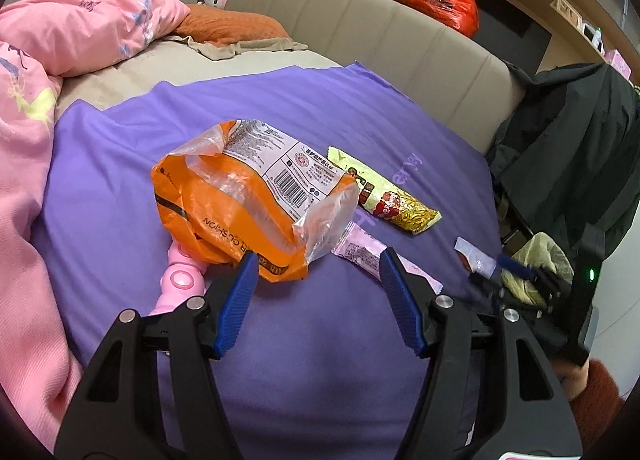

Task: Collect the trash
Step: 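Move both tools back over the bed toward the clear plastic tray, then grasp the pink candy stick with the left tool while the right tool grasps the clear tray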

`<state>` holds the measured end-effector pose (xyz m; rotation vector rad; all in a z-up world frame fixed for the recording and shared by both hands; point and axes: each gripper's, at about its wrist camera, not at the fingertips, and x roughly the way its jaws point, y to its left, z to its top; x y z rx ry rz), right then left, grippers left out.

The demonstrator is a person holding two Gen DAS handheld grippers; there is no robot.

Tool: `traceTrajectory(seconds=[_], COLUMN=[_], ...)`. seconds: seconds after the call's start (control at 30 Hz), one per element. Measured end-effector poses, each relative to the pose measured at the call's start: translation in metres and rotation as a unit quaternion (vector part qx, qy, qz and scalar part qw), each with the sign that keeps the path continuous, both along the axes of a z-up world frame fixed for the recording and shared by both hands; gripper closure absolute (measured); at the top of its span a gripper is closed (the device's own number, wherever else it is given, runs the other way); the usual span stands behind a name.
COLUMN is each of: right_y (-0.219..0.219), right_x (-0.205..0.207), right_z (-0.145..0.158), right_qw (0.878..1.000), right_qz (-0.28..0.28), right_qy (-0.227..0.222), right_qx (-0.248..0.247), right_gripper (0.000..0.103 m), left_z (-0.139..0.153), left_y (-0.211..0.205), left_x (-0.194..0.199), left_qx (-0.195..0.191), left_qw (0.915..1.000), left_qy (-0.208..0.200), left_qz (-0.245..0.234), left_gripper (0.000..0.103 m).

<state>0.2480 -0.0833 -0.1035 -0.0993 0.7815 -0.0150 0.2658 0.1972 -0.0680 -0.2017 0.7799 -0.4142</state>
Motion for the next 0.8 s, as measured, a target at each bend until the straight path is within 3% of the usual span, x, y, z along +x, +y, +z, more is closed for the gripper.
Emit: traceTrajectory(seconds=[0.1,0.2,0.27,0.33,0.37,0.43,0.6,0.7,0.8], right_y=[-0.019,-0.026,-0.029,-0.030,-0.030,-0.029,-0.034,-0.034,-0.036], right_x=[0.016,0.030,0.027,0.023,0.021,0.013,-0.011,-0.022,-0.032], right_z=[-0.005,-0.018,-0.019,-0.018,-0.017,-0.014,-0.003,-0.002,0.004], right_qw=[0.999,0.998,0.998,0.998,0.997,0.998,0.996,0.996,0.994], right_qz=[-0.025,-0.012,-0.004,-0.005,0.000,0.011,0.028,0.029,0.033], right_qy=[0.017,0.053,0.045,0.045,0.047,0.048,0.035,0.029,0.023], right_qx=[0.011,0.028,0.041,0.053,0.058,0.050,0.071,0.078,0.099], right_gripper=[0.040,0.041,0.058,0.081,0.086,0.093,0.095,0.095,0.095], left_z=[-0.001,0.000,0.000,-0.001,-0.003,-0.009,-0.022,-0.025,-0.036], left_y=[0.000,-0.001,-0.005,-0.011,-0.016,-0.024,-0.061,-0.091,-0.117], left_x=[0.000,-0.002,-0.003,-0.005,-0.006,-0.006,0.014,0.035,0.052], left_qx=[0.001,-0.004,-0.018,-0.030,-0.034,-0.040,-0.058,-0.030,0.052], left_qw=[1.0000,1.0000,0.9997,0.9989,0.9986,0.9981,0.9948,0.9958,0.9947], left_qy=[0.000,0.000,0.001,0.004,0.004,0.012,0.064,0.078,0.088], left_qz=[-0.001,-0.005,-0.018,-0.035,-0.041,-0.046,-0.055,-0.037,0.009], left_gripper=[0.043,0.043,0.043,0.043,0.043,0.043,0.037,0.037,0.038])
